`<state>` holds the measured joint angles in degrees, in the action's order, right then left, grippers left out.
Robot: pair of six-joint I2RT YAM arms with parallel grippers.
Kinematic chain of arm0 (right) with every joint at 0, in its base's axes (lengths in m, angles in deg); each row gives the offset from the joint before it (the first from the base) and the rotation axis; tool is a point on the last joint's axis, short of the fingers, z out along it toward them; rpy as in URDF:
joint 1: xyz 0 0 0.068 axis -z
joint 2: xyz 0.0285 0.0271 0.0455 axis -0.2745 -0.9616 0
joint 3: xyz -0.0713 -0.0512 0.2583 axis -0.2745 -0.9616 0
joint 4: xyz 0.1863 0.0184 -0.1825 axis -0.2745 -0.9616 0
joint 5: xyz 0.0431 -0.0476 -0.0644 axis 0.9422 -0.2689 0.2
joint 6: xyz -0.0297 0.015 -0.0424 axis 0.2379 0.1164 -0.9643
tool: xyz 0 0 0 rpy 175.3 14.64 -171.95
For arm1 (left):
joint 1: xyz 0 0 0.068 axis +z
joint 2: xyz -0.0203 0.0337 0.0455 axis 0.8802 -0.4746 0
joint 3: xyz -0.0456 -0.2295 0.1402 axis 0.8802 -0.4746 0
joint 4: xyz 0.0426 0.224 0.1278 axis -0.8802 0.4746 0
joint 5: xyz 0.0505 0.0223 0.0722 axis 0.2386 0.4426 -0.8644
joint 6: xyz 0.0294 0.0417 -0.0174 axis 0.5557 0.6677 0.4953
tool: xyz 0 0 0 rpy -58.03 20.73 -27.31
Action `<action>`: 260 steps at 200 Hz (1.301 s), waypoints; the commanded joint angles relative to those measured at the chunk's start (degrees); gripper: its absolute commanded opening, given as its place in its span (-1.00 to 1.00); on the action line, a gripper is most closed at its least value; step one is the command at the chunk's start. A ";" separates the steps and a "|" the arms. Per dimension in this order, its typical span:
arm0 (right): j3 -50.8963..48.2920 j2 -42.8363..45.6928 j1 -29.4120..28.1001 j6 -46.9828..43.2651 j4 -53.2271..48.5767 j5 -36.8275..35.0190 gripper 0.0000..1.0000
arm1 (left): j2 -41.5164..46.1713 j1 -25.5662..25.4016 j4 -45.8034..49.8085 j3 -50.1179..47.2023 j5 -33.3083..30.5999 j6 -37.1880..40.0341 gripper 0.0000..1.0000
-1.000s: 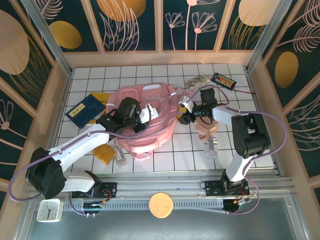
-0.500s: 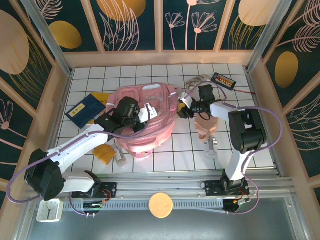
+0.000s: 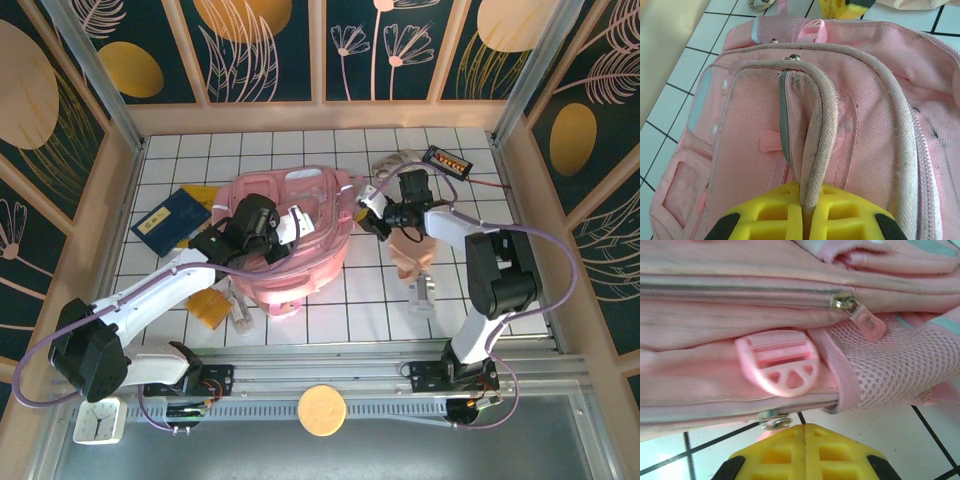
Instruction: Pack the student bag
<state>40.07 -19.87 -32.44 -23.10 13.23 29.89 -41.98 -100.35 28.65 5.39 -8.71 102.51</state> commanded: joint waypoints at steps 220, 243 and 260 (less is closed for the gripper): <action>5.76 -7.01 1.13 12.54 2.90 17.20 -0.03 | 4.12 1.80 -1.17 7.97 -0.49 0.69 -1.00; 6.38 -7.00 1.15 12.60 2.17 17.45 -0.22 | 4.01 1.84 -1.40 8.18 -0.60 0.66 -1.00; 6.65 -6.83 1.06 12.62 1.37 17.86 -0.38 | 3.70 1.83 -1.36 8.63 -0.69 0.48 -1.00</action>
<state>44.81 -26.30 -31.26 -11.06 15.50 44.40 -39.16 -98.88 32.85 10.11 -10.15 104.13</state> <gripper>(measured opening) 0.341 0.069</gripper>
